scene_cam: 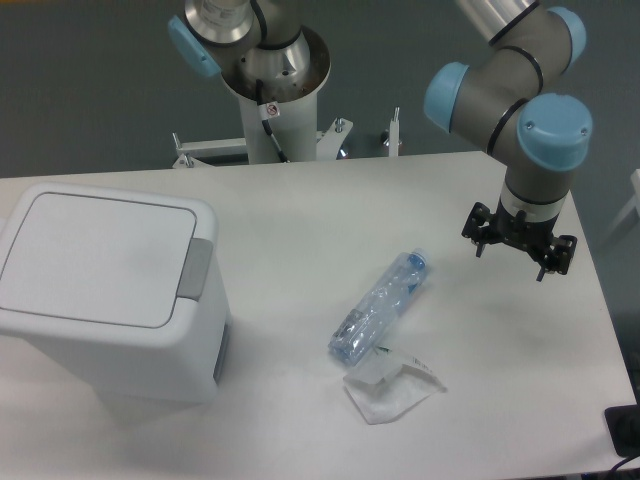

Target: Open the trash can

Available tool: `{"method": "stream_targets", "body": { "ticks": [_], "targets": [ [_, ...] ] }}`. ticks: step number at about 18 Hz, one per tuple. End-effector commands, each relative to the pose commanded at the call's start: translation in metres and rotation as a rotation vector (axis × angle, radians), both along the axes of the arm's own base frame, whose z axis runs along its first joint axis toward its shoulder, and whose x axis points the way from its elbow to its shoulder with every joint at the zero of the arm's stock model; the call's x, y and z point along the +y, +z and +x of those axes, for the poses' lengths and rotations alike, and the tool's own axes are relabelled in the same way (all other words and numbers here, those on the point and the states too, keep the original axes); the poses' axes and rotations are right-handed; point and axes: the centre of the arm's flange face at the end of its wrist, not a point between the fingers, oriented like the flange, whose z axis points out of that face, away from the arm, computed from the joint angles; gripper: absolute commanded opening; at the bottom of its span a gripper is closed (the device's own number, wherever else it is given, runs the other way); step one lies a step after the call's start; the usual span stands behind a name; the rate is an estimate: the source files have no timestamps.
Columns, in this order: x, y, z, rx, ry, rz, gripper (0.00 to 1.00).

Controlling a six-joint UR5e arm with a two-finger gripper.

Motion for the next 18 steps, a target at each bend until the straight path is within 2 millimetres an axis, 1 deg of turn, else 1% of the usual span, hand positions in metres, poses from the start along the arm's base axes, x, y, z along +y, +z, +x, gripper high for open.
{"method": "stream_targets", "body": {
  "ticks": [10,13,15,18],
  "targets": [
    [0.001,-0.002,0.004,-0.015,0.012,0.009,1.00],
    [0.001,0.006,0.006,-0.019,0.103,0.050,1.00],
    [0.003,0.009,0.009,-0.025,0.117,0.068,1.00],
    [0.007,0.008,0.011,-0.040,0.221,0.097,1.00]
  ]
}}
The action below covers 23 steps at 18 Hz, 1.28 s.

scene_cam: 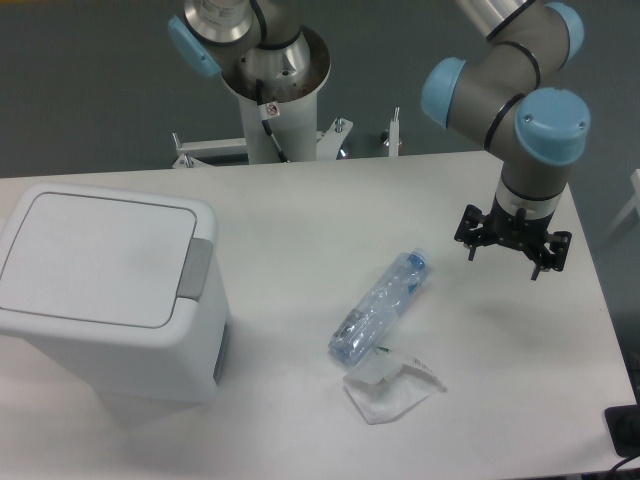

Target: Open the trash can

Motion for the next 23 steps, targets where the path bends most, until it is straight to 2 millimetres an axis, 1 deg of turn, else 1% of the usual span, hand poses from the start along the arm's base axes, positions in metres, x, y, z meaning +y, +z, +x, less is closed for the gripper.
{"method": "stream_targets", "body": {
  "ticks": [2,4,6,8,10,12,14,16,18,21,23],
  "targets": [
    [0.005,0.000,0.003,-0.020,0.005,0.040,1.00],
    [0.017,-0.001,0.011,-0.043,-0.014,0.088,1.00],
    [0.022,-0.002,0.016,-0.067,-0.014,0.125,1.00],
    [0.041,-0.001,0.031,-0.097,0.032,0.158,1.00],
    [0.051,0.001,0.038,-0.114,0.098,0.173,1.00],
    [0.064,0.016,0.043,-0.165,0.121,0.283,1.00],
    [0.074,0.018,0.048,-0.230,0.154,0.365,1.00],
    [0.082,0.024,0.049,-0.263,0.228,0.392,1.00],
    [0.102,0.036,0.058,-0.276,0.250,0.401,1.00],
    [0.130,0.052,0.084,-0.300,0.244,0.425,1.00],
    [0.143,0.064,0.097,-0.333,0.270,0.435,1.00]
  ]
}}
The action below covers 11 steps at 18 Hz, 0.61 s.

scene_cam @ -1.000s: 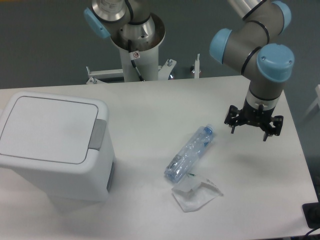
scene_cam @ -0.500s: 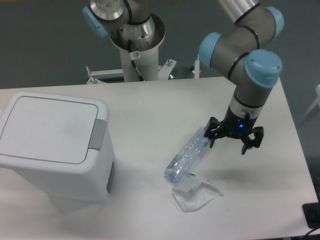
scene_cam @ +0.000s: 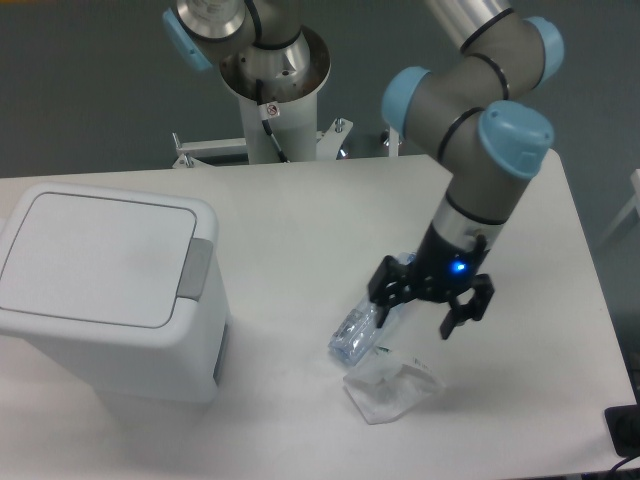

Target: Open the trash can

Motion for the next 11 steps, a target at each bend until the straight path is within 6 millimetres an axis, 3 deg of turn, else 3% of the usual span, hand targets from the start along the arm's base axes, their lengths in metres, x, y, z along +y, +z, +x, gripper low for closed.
{"method": "stream_targets", "body": {
  "ticks": [4,7,11],
  "targets": [
    [0.009,0.039,0.019,-0.077,-0.015,0.021,1.00],
    [0.010,0.073,0.044,-0.104,-0.043,0.063,1.00],
    [0.017,0.086,0.071,-0.116,-0.078,0.055,1.00]
  ]
}}
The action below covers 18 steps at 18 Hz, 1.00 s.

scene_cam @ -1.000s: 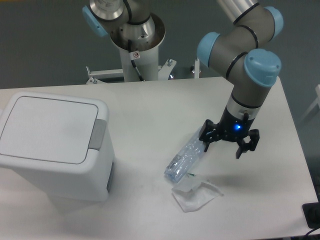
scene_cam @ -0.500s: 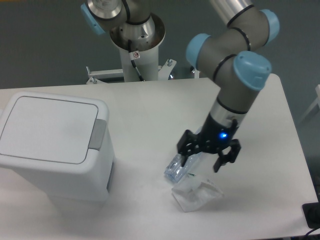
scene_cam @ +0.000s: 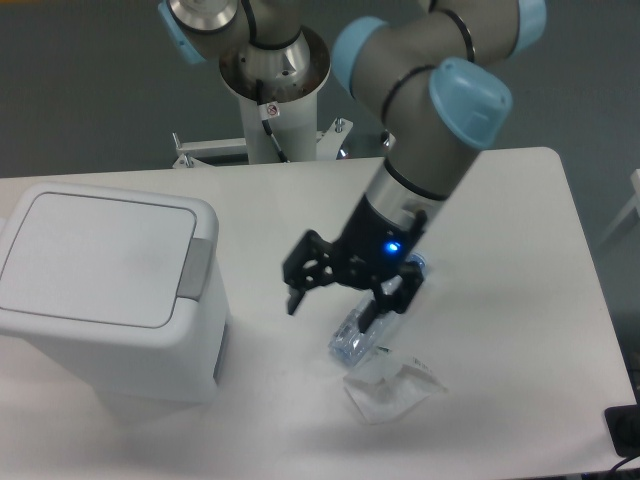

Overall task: Open the trash can
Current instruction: 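Move the open gripper over to the grey tab on the trash can lid, then push the lid edge by the grey tab with the gripper to flip it open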

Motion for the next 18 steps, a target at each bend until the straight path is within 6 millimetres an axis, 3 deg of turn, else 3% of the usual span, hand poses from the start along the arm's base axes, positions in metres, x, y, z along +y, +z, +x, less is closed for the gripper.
{"method": "stream_targets", "body": {
  "ticks": [7,18],
  "targets": [
    [0.009,0.019,0.055,0.021,-0.072,0.017,1.00],
    [0.006,0.008,0.063,0.023,-0.077,0.002,1.00]
  ]
}}
